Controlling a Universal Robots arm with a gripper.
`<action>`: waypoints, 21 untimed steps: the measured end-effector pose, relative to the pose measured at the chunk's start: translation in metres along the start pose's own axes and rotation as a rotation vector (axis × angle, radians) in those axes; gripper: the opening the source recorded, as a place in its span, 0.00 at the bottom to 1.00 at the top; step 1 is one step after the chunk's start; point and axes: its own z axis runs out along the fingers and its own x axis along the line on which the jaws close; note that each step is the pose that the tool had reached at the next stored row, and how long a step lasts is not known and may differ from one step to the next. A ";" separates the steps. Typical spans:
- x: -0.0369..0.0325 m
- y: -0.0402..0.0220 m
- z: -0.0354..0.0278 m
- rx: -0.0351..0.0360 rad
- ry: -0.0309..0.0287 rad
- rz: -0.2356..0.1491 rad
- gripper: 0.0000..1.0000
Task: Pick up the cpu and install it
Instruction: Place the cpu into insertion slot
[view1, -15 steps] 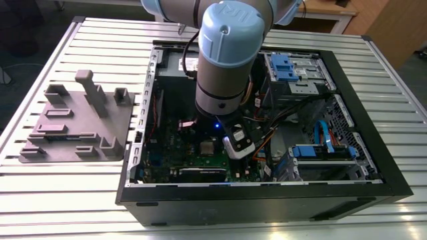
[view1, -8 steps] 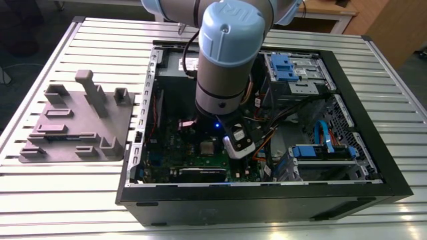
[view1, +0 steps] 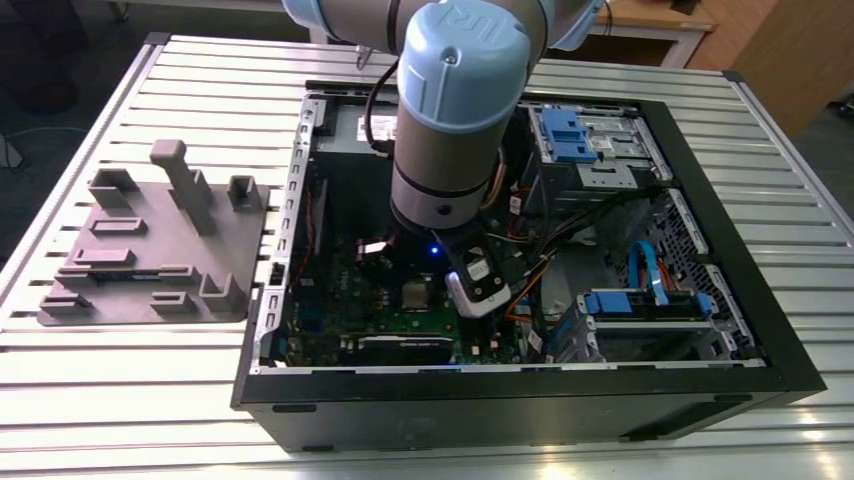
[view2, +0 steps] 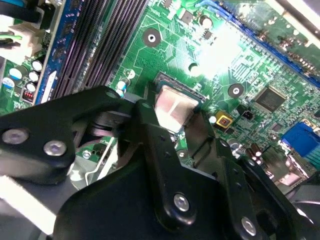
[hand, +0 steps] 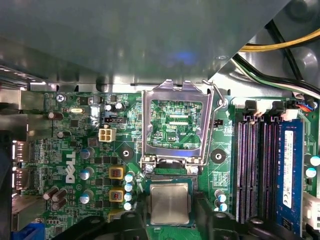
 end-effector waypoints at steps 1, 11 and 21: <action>0.0000 0.0000 0.0001 -0.0003 -0.0003 0.000 0.46; -0.0001 -0.0017 -0.0022 -0.0074 0.0015 0.000 0.44; -0.0002 -0.0017 -0.0006 -0.0077 0.0014 0.012 0.44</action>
